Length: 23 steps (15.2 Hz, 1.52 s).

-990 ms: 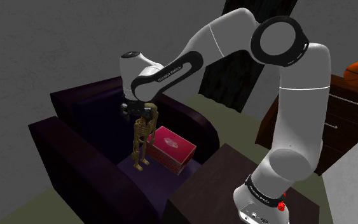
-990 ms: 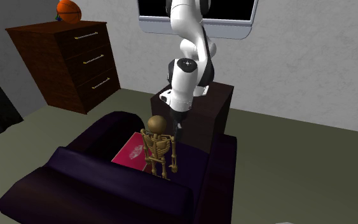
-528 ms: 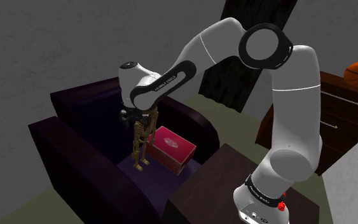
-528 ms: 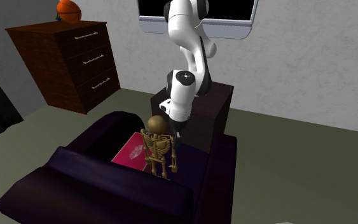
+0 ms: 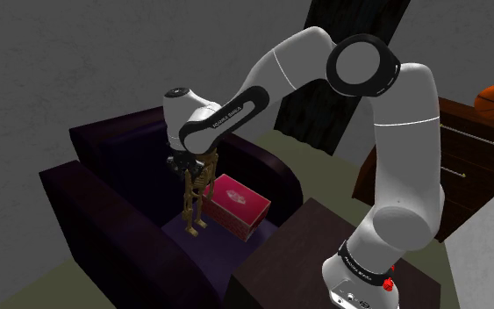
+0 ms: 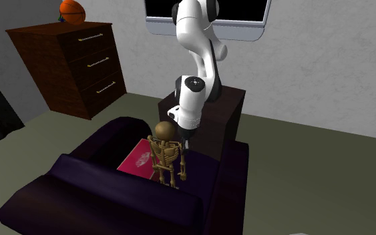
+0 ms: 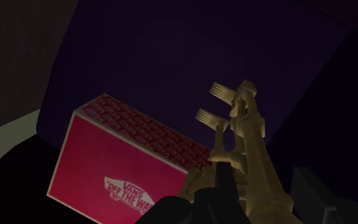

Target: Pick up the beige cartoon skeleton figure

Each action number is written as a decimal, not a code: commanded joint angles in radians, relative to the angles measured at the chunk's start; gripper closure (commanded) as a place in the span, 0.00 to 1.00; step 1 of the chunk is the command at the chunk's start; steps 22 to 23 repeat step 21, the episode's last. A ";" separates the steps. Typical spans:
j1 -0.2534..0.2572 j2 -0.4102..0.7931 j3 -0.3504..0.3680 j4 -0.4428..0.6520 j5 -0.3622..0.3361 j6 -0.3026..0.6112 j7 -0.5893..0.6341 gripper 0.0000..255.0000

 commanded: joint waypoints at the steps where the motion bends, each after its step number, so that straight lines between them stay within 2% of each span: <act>1: 0.000 0.001 0.000 0.000 0.000 0.000 0.000 1.00; 4: 0.000 0.000 0.000 -0.002 0.000 0.000 0.000 1.00; 19: -0.032 -0.134 0.048 0.014 0.083 -0.136 -0.067 1.00; 23: -0.032 -0.136 0.048 0.015 0.084 -0.138 -0.068 1.00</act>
